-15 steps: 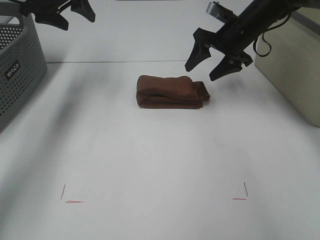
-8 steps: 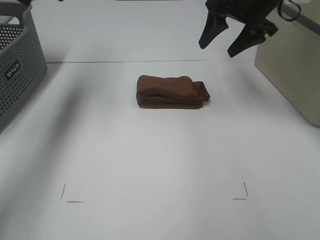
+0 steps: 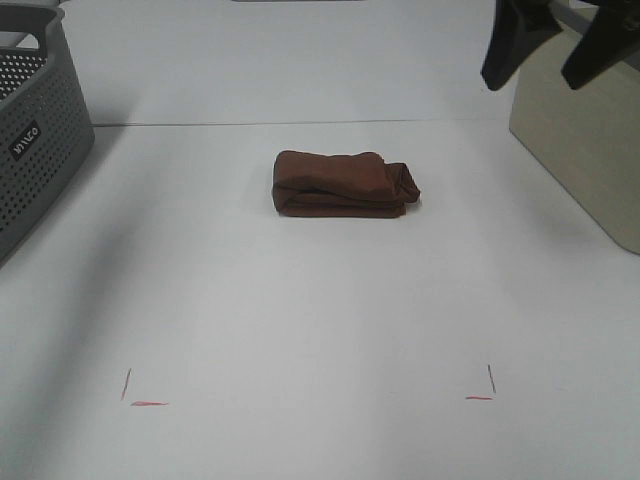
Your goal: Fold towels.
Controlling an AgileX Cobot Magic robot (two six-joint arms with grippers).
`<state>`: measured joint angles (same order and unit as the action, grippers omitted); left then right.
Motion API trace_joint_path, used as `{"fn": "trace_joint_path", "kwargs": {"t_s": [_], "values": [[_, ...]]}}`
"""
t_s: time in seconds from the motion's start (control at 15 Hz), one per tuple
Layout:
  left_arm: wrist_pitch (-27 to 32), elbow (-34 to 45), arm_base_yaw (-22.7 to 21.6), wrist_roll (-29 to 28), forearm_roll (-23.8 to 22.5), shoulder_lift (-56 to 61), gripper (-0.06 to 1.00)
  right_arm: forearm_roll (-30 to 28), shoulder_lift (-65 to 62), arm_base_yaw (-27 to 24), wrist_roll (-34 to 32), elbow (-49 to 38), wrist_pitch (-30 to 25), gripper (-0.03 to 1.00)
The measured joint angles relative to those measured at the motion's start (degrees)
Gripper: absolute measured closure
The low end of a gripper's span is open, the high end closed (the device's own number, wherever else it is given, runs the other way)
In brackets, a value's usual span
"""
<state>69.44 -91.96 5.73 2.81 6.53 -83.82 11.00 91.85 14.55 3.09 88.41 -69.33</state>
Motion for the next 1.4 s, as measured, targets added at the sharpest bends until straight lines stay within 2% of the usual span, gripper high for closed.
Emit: {"fn": "trace_joint_path", "kwargs": {"t_s": [0.2,0.47,0.53,0.8,1.0,1.27,1.4], "values": [[0.1,17.2,0.0,0.0,-0.2,16.7,0.22,-0.7,-15.4,0.0,-0.2,-14.3,0.0,0.22],[0.1,35.5,0.0,0.0,-0.2,39.6,0.22,-0.7,-36.7,0.0,-0.3,-32.9,1.1,0.22],[0.1,41.8,0.0,0.0,-0.2,50.9,0.22,-0.8,-45.1,0.0,0.2,-38.8,1.7,0.22],[0.2,50.4,0.0,1.5,0.3,67.6,0.22,-0.8,-65.9,0.0,3.7,-51.0,2.6,0.22],[-0.1,55.3,0.0,4.0,1.4,76.5,0.22,-1.1,-78.2,0.0,4.3,-55.2,3.6,0.22],[-2.9,60.8,0.0,4.5,1.9,78.5,0.22,-3.6,-86.7,0.0,4.5,-55.5,3.7,0.22],[-7.2,61.7,0.0,4.5,2.8,78.5,0.22,-4.0,-87.5,0.0,4.6,-55.8,4.7,0.22]]}}
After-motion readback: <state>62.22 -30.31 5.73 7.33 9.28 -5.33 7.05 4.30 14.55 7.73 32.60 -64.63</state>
